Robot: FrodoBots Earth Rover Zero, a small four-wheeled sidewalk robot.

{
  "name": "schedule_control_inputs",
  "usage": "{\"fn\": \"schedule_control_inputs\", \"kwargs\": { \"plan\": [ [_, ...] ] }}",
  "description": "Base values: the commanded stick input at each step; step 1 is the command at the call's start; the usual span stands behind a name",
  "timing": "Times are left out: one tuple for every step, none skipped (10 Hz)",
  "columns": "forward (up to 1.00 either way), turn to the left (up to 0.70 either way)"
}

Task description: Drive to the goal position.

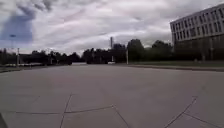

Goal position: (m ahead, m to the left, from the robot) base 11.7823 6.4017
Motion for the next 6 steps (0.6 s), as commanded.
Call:
{"fn": "schedule_control_inputs", "kwargs": {
  "plan": [
    [0.70, 0.01],
    [0.70, 0.01],
    [0.70, 0.01],
    [0.70, 0.01],
    [0.70, 0.01],
    [0.70, 0.01]
  ]
}}
